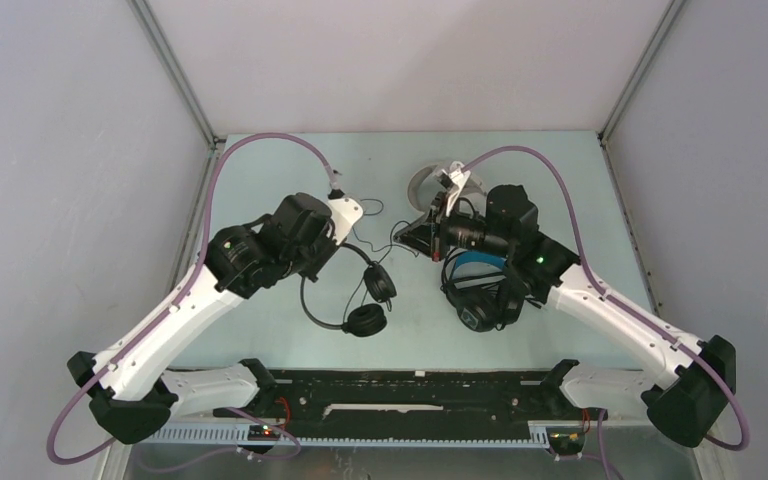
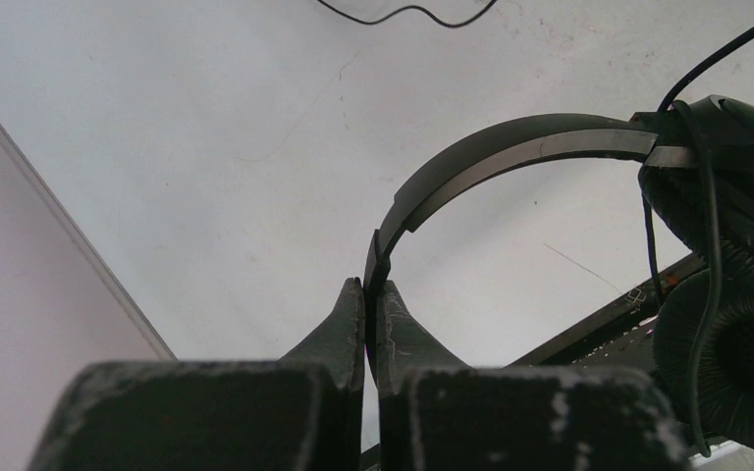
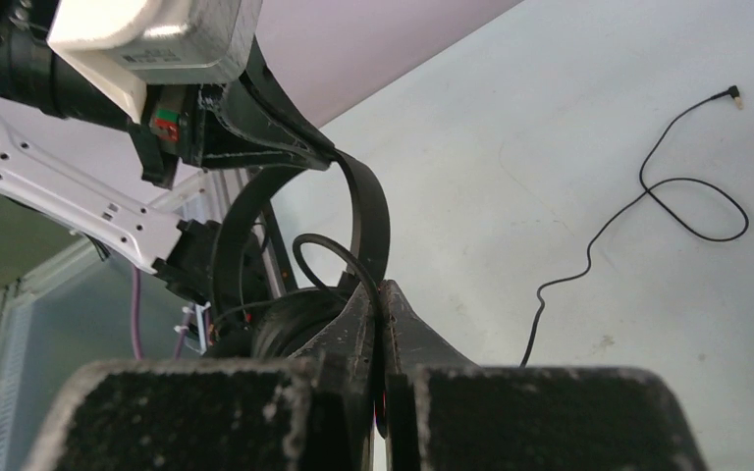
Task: Wrap the headphones
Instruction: Wrap the headphones cable around the headphones.
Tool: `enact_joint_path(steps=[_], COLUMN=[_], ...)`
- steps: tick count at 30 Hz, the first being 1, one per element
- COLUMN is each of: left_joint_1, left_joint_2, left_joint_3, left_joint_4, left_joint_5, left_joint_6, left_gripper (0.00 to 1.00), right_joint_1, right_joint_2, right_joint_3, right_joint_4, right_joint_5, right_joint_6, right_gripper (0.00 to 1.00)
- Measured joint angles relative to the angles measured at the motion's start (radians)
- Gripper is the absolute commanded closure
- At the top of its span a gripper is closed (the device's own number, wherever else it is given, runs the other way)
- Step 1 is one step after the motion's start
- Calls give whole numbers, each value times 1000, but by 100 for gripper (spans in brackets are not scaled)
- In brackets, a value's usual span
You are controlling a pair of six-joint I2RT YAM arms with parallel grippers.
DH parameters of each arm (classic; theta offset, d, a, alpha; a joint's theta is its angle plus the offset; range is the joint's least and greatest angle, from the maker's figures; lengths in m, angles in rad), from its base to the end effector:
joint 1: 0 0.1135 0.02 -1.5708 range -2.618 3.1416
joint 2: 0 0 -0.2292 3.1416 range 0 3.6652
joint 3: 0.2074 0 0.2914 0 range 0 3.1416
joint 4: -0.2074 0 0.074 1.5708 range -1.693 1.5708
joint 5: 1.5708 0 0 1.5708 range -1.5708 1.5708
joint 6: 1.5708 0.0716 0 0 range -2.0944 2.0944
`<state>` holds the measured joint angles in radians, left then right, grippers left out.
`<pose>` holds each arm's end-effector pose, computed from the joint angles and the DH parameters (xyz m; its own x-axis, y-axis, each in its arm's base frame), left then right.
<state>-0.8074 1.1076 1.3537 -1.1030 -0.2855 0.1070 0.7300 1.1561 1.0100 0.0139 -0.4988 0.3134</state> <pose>0.2033 -0.1833 0.3384 -0.4591 0.6280 -0.6283 0.6183 0.7337 0.2816 0.2411 0.2617 0.3231 -0.3829 0.0206 -0.9235 -0.8630 0.3488 0.3656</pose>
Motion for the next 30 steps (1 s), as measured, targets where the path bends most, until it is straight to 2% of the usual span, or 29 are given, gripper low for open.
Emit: enact_joint_path(steps=[11, 30], left_joint_1=[0, -2], left_joint_2=[-11, -35], left_joint_3=[-48, -110], left_joint_4=[50, 111], left_joint_5=[77, 169], left_joint_6=[30, 63], left_gripper=[100, 100], right_joint_1=[4, 1], right_joint_2=[20, 101], right_joint_3=[62, 150], right_joint_4=[-43, -153], right_joint_5=[45, 126], right_joint_6=[87, 93], right_gripper=[100, 100])
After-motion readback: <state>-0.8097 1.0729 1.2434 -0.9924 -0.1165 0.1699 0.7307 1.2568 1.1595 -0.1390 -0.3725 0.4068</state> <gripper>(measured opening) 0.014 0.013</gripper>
